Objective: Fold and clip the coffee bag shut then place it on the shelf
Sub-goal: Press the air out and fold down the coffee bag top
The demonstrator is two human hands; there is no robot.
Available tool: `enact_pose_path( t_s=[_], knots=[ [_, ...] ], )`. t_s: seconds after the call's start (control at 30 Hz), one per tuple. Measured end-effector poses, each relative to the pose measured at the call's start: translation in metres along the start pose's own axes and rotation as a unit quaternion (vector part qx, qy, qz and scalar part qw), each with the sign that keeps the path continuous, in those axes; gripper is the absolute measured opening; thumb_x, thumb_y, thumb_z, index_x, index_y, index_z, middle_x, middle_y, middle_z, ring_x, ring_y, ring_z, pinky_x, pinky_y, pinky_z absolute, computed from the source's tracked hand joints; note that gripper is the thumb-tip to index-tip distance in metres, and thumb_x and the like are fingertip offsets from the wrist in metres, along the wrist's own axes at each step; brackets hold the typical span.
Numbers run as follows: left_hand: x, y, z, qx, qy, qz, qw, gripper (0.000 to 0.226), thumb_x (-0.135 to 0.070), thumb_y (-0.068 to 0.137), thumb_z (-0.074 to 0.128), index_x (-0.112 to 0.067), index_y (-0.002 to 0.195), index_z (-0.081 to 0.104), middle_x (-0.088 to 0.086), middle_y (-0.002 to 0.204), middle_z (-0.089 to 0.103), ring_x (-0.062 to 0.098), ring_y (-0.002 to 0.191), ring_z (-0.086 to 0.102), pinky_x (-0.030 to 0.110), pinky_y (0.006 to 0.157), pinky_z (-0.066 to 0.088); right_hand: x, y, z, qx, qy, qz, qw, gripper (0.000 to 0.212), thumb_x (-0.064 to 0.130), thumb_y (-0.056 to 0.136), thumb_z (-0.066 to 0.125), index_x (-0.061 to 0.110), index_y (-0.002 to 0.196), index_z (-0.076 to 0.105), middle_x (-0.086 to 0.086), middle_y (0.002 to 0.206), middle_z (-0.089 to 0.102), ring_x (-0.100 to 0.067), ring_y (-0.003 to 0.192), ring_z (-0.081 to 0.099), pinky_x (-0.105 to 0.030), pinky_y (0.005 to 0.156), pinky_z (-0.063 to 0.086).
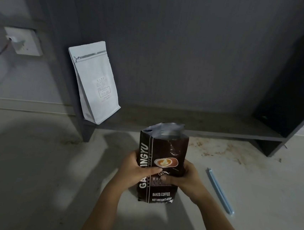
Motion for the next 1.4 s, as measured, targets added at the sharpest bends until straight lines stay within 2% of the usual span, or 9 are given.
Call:
enact_pose_path(
  t_s=[0.1, 0.3, 0.43, 0.6, 0.73, 0.83, 1.0, 1.17, 1.4],
  knots=[
    [0.002, 0.000, 0.006, 0.003, -0.002, -0.003, 1.000, 0.025, -0.022, 0.064, 0.083, -0.031, 0.084, 0.072, -0.009, 0.085, 0.078, 0.011, 0.080, 0.073, 0.016, 0.063, 0.055, -0.004, -0.002, -0.003, -0.022, 0.019, -0.001, 1.000, 0.038, 0.009, 0.057, 0.082, 0.018, 0.091, 0.070, -0.004, 0.092, 0.076, -0.024, 0.088, 0.070, -0.024, 0.068, 0.056],
    [-0.001, -0.002, 0.006, -0.001, -0.025, 0.010, 1.000, 0.024, -0.020, 0.064, 0.081, -0.031, 0.084, 0.072, -0.006, 0.086, 0.078, 0.015, 0.083, 0.074, 0.020, 0.066, 0.056, -0.001, -0.003, -0.004, -0.022, 0.024, -0.020, 0.999, 0.037, 0.011, 0.058, 0.082, 0.015, 0.093, 0.070, -0.005, 0.094, 0.075, -0.025, 0.090, 0.070, -0.025, 0.070, 0.056],
    [-0.002, -0.003, 0.005, 0.013, -0.036, 0.016, 0.999, 0.028, -0.007, 0.071, 0.079, -0.031, 0.084, 0.073, -0.008, 0.086, 0.078, 0.013, 0.082, 0.073, 0.017, 0.066, 0.055, -0.001, -0.002, -0.006, -0.007, 0.041, -0.025, 0.999, 0.042, 0.006, 0.060, 0.081, 0.013, 0.099, 0.068, -0.006, 0.097, 0.075, -0.026, 0.093, 0.069, -0.027, 0.072, 0.056],
    [0.000, -0.003, 0.014, 0.019, -0.043, 0.004, 0.999, 0.021, -0.021, 0.067, 0.078, -0.033, 0.083, 0.073, -0.007, 0.086, 0.078, 0.015, 0.083, 0.073, 0.019, 0.066, 0.056, -0.010, -0.005, -0.011, -0.033, 0.087, -0.020, 0.995, 0.033, 0.003, 0.061, 0.076, 0.010, 0.093, 0.070, -0.007, 0.091, 0.076, -0.024, 0.086, 0.070, -0.027, 0.070, 0.056],
    [0.002, -0.001, 0.009, 0.012, -0.050, 0.006, 0.999, 0.025, -0.032, 0.061, 0.081, -0.035, 0.084, 0.072, -0.009, 0.089, 0.078, 0.014, 0.085, 0.073, 0.021, 0.067, 0.056, -0.005, -0.003, -0.012, -0.018, 0.107, -0.026, 0.994, 0.047, -0.003, 0.064, 0.076, 0.002, 0.106, 0.055, -0.015, 0.099, 0.072, -0.031, 0.096, 0.067, -0.034, 0.072, 0.056],
    [0.003, -0.001, 0.007, 0.006, -0.057, 0.009, 0.998, 0.028, -0.038, 0.057, 0.081, -0.036, 0.084, 0.072, -0.009, 0.089, 0.078, 0.015, 0.086, 0.073, 0.024, 0.069, 0.058, -0.002, -0.002, -0.018, -0.048, 0.121, -0.044, 0.991, 0.041, -0.002, 0.062, 0.076, 0.001, 0.089, 0.046, -0.020, 0.087, 0.066, -0.032, 0.085, 0.066, -0.038, 0.067, 0.057],
    [0.003, -0.001, 0.010, 0.001, -0.054, 0.013, 0.998, 0.027, -0.039, 0.059, 0.080, -0.035, 0.084, 0.072, -0.009, 0.088, 0.078, 0.014, 0.084, 0.073, 0.020, 0.066, 0.057, -0.012, -0.004, -0.020, -0.088, 0.117, -0.041, 0.988, 0.028, 0.006, 0.056, 0.077, -0.002, 0.077, 0.060, -0.006, 0.075, 0.072, -0.021, 0.076, 0.067, -0.032, 0.068, 0.057],
    [0.005, 0.000, 0.010, -0.013, -0.055, 0.010, 0.998, 0.024, -0.035, 0.061, 0.080, -0.037, 0.083, 0.071, -0.010, 0.088, 0.078, 0.014, 0.083, 0.073, 0.021, 0.065, 0.057, -0.020, -0.006, -0.019, -0.112, 0.149, -0.027, 0.982, 0.016, 0.008, 0.060, 0.074, 0.006, 0.074, 0.069, -0.004, 0.076, 0.075, -0.020, 0.074, 0.069, -0.027, 0.065, 0.056],
    [0.007, -0.001, 0.007, -0.011, -0.038, -0.002, 0.999, 0.020, -0.018, 0.073, 0.079, -0.031, 0.085, 0.070, -0.010, 0.087, 0.078, 0.011, 0.083, 0.073, 0.018, 0.064, 0.056, -0.016, -0.012, -0.012, -0.134, 0.161, -0.041, 0.977, 0.029, 0.016, 0.063, 0.075, 0.006, 0.090, 0.070, -0.010, 0.088, 0.076, -0.025, 0.084, 0.069, -0.029, 0.070, 0.056]
  ],
)
Point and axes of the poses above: each hand's wrist, its own y-axis towards the middle knuckle, its own z-axis out of the palm, x = y × z, the point moved 7 cm from there along y, towards the middle knuckle
